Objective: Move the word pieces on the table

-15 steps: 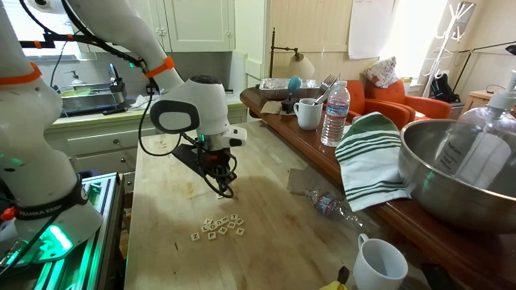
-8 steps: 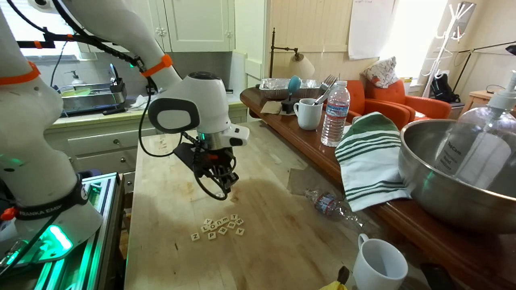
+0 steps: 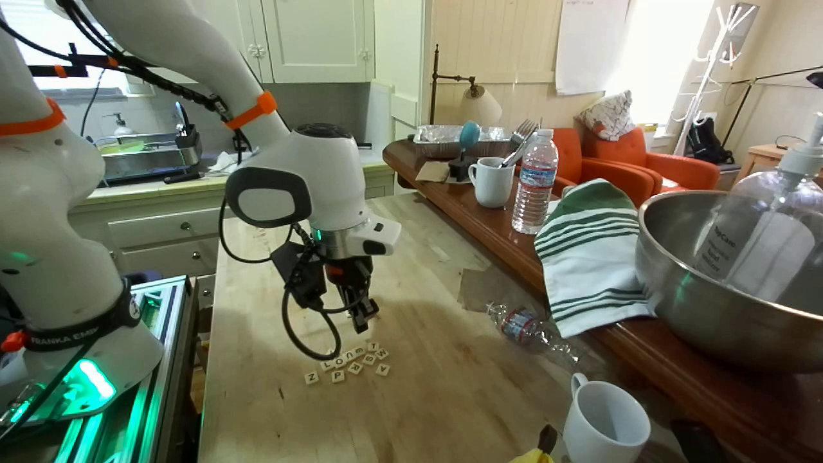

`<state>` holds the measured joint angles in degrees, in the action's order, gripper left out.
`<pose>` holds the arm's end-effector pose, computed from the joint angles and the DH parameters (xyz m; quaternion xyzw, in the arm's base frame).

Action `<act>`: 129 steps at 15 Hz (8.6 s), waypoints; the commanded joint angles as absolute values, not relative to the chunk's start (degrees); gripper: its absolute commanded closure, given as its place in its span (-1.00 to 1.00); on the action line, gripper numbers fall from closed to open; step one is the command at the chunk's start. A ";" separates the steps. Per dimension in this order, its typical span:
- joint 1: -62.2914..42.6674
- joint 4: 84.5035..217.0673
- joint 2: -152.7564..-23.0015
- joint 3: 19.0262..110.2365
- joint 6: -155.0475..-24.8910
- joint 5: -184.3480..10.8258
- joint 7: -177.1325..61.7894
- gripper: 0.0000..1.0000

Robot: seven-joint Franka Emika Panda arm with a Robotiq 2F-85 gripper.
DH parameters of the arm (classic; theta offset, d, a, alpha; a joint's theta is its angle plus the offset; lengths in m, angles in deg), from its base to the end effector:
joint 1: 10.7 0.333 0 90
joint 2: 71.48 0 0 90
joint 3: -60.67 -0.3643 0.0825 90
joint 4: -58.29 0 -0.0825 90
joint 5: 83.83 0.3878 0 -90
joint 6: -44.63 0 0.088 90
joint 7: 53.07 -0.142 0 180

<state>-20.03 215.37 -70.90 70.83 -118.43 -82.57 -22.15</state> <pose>0.3888 -0.1384 0.2443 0.9944 0.0891 0.0537 0.0201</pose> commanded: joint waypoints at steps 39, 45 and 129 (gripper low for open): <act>-21.07 215.64 -76.84 66.94 -121.01 -71.49 -18.35 1.00; -20.96 215.61 -77.29 66.91 -120.51 -72.96 -19.45 1.00; -23.86 215.49 -67.41 73.70 -113.21 -85.19 -37.18 1.00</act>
